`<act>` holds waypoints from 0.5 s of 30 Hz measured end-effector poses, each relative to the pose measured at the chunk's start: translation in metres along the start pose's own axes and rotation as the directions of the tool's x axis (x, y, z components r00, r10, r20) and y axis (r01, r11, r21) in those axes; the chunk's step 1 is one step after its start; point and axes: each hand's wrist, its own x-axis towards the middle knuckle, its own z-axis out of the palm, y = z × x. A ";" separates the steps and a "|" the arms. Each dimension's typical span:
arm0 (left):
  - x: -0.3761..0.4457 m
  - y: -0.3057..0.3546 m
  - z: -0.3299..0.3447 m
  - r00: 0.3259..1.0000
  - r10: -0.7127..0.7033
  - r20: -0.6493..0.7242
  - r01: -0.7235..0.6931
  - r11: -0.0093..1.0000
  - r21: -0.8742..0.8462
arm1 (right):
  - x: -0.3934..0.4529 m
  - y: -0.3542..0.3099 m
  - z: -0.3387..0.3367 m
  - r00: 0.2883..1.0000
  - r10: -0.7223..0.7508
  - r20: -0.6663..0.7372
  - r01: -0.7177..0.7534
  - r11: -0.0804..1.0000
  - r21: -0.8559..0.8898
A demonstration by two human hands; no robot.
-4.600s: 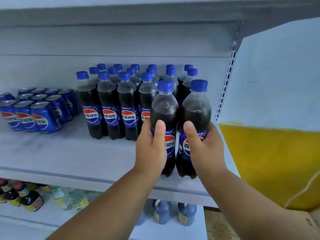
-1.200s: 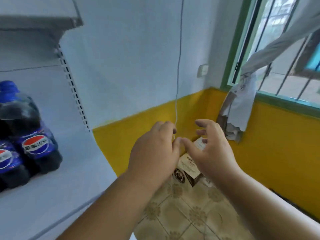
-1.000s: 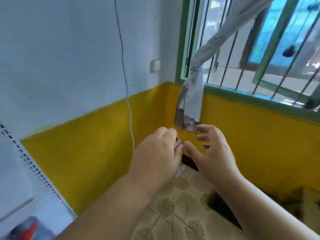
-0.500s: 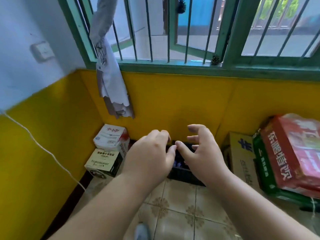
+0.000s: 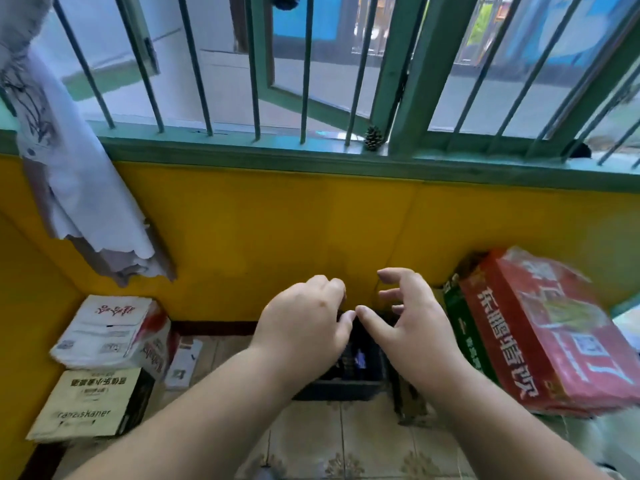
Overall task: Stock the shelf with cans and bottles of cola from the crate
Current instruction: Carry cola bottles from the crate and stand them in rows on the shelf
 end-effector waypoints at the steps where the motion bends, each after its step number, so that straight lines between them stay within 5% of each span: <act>1: 0.013 -0.007 0.006 1.000 0.020 0.024 -0.020 1.000 -0.001 | 0.012 0.001 0.004 1.000 0.014 -0.007 -0.014 1.000 -0.006; 8: 0.085 -0.036 0.063 0.991 0.016 0.132 -0.010 0.999 -0.044 | 0.082 0.047 0.032 0.995 0.102 0.014 -0.101 0.995 -0.009; 15: 0.149 -0.052 0.133 0.958 -0.219 0.184 0.220 0.975 0.013 | 0.158 0.133 0.063 0.972 0.137 0.192 -0.153 0.985 0.074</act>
